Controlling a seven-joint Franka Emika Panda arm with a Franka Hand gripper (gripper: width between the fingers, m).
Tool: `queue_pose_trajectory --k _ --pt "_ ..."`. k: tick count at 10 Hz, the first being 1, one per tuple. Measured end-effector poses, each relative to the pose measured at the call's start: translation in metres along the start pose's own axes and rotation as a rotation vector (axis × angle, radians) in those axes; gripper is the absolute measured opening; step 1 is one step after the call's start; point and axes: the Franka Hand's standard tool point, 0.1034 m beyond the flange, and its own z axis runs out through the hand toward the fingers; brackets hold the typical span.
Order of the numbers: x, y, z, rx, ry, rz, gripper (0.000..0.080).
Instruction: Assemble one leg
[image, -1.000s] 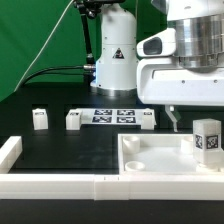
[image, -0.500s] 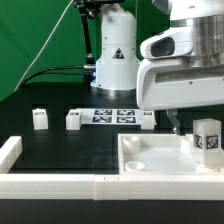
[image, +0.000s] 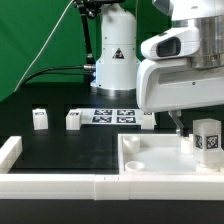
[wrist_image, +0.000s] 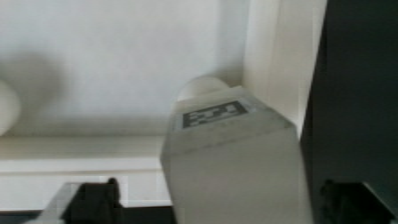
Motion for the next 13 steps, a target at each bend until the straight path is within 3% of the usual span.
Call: queue_pose_trajectory --k 2,5,9,13 --pt "0.0 0.0001 0.0001 0.0 0.0 0.009 0.0291" --pt "0.0001 0.0007 0.0 0.0 0.0 0.037 0.0291" --pt "0.0008 0.0045 0.0004 0.021 -0.007 0.564 0.0292" --pt "0.0 0.0027 0.0026 0.025 -0.01 1.116 0.0294"
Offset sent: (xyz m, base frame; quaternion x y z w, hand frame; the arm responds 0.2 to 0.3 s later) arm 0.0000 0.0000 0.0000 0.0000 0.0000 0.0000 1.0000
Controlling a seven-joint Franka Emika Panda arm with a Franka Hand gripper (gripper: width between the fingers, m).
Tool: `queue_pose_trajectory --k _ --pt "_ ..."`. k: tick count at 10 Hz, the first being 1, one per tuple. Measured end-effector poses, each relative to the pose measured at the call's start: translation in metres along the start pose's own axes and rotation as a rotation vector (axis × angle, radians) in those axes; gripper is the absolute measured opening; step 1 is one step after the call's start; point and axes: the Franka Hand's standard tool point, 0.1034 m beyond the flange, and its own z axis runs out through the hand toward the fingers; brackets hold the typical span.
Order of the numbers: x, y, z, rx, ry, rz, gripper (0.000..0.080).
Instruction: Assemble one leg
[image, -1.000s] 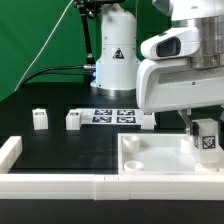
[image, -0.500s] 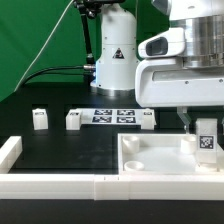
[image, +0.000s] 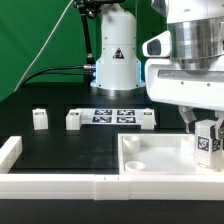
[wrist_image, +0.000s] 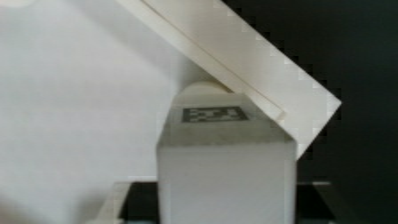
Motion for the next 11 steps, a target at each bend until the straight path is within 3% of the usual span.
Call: queue_pose_trajectory --k 3,5,6,7,11 --pt "0.0 0.0 0.0 0.0 -0.007 0.282 0.0294" --pt "-0.001 0.0 0.0 0.0 -0.008 0.297 0.0294" --pt "-0.001 0.0 0.0 0.0 -0.008 0.248 0.0475" --pt "-0.006 -0.001 0.001 0.0 -0.01 0.23 0.0603" --pt "-0.014 -0.001 0.004 -0.006 -0.014 -0.289 0.0647"
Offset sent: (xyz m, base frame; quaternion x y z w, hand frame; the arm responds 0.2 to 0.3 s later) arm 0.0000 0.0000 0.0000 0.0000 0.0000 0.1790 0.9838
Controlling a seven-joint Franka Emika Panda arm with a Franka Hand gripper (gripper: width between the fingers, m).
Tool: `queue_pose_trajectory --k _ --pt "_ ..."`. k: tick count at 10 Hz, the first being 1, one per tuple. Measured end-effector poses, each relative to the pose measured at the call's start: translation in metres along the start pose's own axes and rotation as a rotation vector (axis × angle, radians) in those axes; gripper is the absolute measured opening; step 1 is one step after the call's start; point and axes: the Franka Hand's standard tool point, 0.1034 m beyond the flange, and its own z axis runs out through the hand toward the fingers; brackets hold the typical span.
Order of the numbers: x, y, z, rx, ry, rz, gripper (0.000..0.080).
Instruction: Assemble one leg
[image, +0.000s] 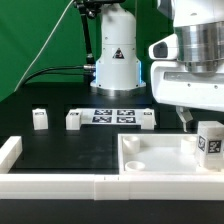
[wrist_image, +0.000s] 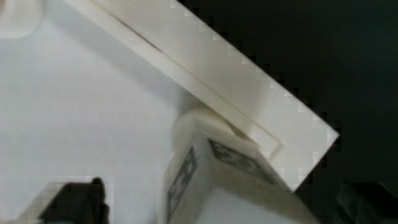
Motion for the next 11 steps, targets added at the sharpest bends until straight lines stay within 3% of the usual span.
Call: queue_pose_trajectory --k 5,8,10,11 --pt "0.011 -0.002 -0.003 -0.014 -0.023 -0.695 0.0649" --pt "0.014 0.001 -0.002 -0.021 -0.022 -0.884 0.0649" --pt "0.014 0.001 -0.002 -0.022 -0.022 -0.884 0.0368" --pt "0.014 0.001 -0.002 -0.022 -0.022 -0.884 0.029"
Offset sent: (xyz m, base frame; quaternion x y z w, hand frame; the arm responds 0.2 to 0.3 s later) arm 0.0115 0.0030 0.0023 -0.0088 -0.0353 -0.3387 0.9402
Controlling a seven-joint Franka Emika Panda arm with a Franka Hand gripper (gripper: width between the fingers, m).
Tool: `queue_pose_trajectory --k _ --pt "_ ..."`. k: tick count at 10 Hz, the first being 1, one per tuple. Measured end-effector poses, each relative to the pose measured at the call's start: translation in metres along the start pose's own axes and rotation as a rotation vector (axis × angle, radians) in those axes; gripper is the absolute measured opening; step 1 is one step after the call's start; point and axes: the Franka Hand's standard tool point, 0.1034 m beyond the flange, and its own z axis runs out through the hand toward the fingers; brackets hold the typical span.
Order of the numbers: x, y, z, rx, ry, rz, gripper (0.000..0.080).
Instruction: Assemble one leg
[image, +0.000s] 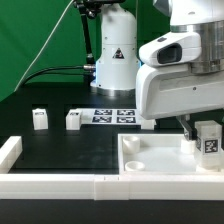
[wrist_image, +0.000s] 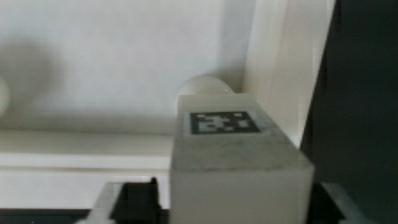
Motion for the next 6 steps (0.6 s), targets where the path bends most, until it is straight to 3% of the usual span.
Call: queue_pose_trajectory --k 5,6 --pt "-0.0001 0.0009 0.0 0.0 0.0 0.076 0.029" --pt "-0.0002 0.0018 0.0002 0.01 0.001 0.285 0.029"
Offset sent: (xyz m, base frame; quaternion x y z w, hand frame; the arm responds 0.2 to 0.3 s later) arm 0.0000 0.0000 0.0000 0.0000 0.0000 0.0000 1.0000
